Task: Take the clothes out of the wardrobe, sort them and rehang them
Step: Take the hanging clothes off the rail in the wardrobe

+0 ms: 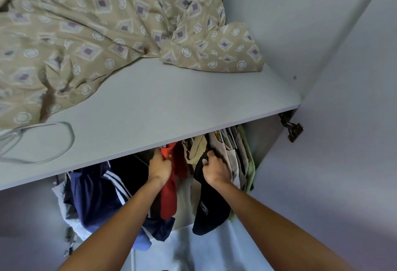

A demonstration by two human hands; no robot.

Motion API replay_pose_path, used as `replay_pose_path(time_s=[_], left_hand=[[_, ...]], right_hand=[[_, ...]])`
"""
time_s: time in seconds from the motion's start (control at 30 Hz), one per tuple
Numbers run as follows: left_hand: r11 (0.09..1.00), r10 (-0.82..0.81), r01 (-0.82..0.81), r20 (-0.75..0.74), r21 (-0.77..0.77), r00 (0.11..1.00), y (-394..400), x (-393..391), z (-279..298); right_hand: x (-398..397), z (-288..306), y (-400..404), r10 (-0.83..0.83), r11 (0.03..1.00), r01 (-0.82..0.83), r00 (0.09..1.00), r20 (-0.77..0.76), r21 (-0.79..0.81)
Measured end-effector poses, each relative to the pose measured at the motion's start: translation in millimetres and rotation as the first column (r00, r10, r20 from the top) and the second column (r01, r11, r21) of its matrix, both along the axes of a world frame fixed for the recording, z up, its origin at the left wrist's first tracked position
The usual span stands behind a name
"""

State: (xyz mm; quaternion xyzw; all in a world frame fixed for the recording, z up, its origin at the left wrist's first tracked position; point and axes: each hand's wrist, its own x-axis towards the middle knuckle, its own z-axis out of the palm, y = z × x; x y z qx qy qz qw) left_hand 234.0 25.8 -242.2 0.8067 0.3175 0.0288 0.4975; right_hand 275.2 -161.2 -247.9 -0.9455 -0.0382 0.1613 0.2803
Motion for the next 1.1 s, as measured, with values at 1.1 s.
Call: replay_pose_path(time_s=[1.1], left_hand=[[0.967, 0.249, -0.212, 0.363, -0.139, 0.898, -84, -187, 16]], right_hand=[[-150, -10, -36, 0.000, 0.854, -0.132, 0.967, 0.254, 0.503]])
